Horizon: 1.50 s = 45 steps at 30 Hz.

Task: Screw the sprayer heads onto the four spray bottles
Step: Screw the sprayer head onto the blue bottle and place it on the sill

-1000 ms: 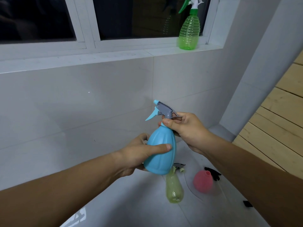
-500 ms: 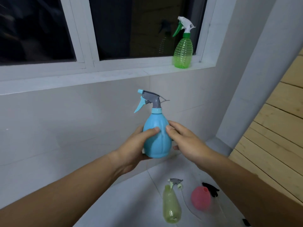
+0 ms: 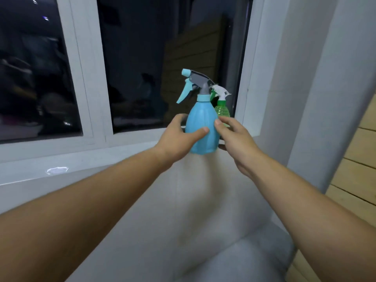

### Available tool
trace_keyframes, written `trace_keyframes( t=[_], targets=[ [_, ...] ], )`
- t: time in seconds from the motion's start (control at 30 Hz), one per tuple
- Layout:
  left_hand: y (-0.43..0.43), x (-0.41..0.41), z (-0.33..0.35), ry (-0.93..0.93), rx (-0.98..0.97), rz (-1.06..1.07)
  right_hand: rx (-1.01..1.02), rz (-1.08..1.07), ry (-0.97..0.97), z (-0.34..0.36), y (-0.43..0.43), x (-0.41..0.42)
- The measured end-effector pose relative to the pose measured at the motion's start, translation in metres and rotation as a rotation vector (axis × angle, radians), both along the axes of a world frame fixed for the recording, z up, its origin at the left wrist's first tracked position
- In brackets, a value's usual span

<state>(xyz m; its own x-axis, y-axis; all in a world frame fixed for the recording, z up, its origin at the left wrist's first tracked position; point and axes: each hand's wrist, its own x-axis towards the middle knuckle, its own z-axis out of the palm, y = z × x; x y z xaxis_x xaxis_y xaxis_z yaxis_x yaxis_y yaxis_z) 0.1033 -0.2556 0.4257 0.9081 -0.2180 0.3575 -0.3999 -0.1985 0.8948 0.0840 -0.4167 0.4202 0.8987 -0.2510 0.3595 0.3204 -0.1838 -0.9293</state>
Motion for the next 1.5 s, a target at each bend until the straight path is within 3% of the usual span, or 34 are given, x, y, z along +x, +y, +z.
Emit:
trace_keyframes(
  t=[0.4, 1.37, 1.5],
  targets=[
    [-0.013, 0.079, 0.000, 0.006, 0.079, 0.114, -0.156, 0.009, 0.088, -0.004, 0.000, 0.073],
    [-0.007, 0.104, -0.012, 0.157, 0.150, 0.118, -0.165, 0.001, 0.073, -0.023, 0.004, 0.083],
    [0.006, 0.064, -0.010, -0.012, 0.150, 0.256, -0.134, -0.124, 0.009, -0.042, -0.004, 0.059]
  ],
)
